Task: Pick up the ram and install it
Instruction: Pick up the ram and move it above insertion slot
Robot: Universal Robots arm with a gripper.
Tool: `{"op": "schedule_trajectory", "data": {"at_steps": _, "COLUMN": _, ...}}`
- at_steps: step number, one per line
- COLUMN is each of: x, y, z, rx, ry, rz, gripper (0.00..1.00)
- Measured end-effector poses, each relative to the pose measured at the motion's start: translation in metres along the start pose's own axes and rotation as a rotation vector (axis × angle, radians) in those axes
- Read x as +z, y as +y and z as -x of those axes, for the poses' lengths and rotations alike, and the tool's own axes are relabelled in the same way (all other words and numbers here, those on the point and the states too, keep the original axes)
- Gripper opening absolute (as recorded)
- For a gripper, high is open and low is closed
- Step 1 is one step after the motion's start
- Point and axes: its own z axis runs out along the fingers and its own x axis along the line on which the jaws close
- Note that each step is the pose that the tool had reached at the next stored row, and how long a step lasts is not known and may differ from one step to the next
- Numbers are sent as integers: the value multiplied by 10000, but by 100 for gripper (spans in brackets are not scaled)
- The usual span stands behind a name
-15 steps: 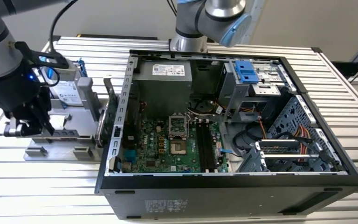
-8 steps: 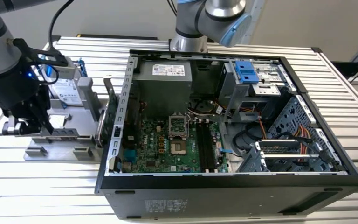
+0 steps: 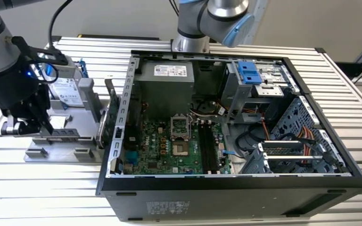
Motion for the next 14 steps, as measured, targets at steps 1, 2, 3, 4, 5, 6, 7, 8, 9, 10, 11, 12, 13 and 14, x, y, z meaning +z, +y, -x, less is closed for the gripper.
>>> {"op": "schedule_trajectory", "data": {"at_steps": 1, "x": -4, "y": 0, "z": 0, "rx": 0, "ry": -1, "rz": -1, "gripper": 0}}
{"op": "schedule_trajectory", "data": {"at_steps": 2, "x": -9, "y": 0, "z": 0, "rx": 0, "ry": 0, "rz": -1, "gripper": 0}}
{"op": "schedule_trajectory", "data": {"at_steps": 3, "x": -12, "y": 0, "z": 0, "rx": 0, "ry": -1, "rz": -1, "gripper": 0}}
{"op": "schedule_trajectory", "data": {"at_steps": 4, "x": -17, "y": 0, "z": 0, "rx": 0, "ry": -1, "rz": -1, "gripper": 0}}
{"op": "schedule_trajectory", "data": {"at_steps": 5, "x": -21, "y": 0, "z": 0, "rx": 0, "ry": -1, "rz": -1, "gripper": 0}}
{"op": "schedule_trajectory", "data": {"at_steps": 6, "x": -26, "y": 0, "z": 1, "rx": 0, "ry": 0, "rz": 0, "gripper": 0}}
{"op": "schedule_trajectory", "data": {"at_steps": 7, "x": -33, "y": 0, "z": 1, "rx": 0, "ry": 0, "rz": 1, "gripper": 0}}
{"op": "schedule_trajectory", "data": {"at_steps": 8, "x": -39, "y": 0, "z": 1, "rx": 0, "ry": 0, "rz": 0, "gripper": 0}}
{"op": "schedule_trajectory", "data": {"at_steps": 9, "x": -45, "y": 0, "z": 1, "rx": 0, "ry": -1, "rz": -1, "gripper": 0}}
{"op": "schedule_trajectory", "data": {"at_steps": 10, "x": -52, "y": 0, "z": 1, "rx": 0, "ry": 0, "rz": 0, "gripper": 0}}
{"op": "schedule_trajectory", "data": {"at_steps": 11, "x": -59, "y": 0, "z": 1, "rx": 0, "ry": 0, "rz": 0, "gripper": 0}}
{"op": "schedule_trajectory", "data": {"at_steps": 12, "x": -66, "y": 0, "z": 1, "rx": 0, "ry": 0, "rz": 0, "gripper": 0}}
{"op": "schedule_trajectory", "data": {"at_steps": 13, "x": -73, "y": -1, "z": 2, "rx": 0, "ry": 0, "rz": 0, "gripper": 0}}
{"op": "schedule_trajectory", "data": {"at_steps": 14, "x": -80, "y": -1, "z": 2, "rx": 0, "ry": -1, "rz": -1, "gripper": 0}}
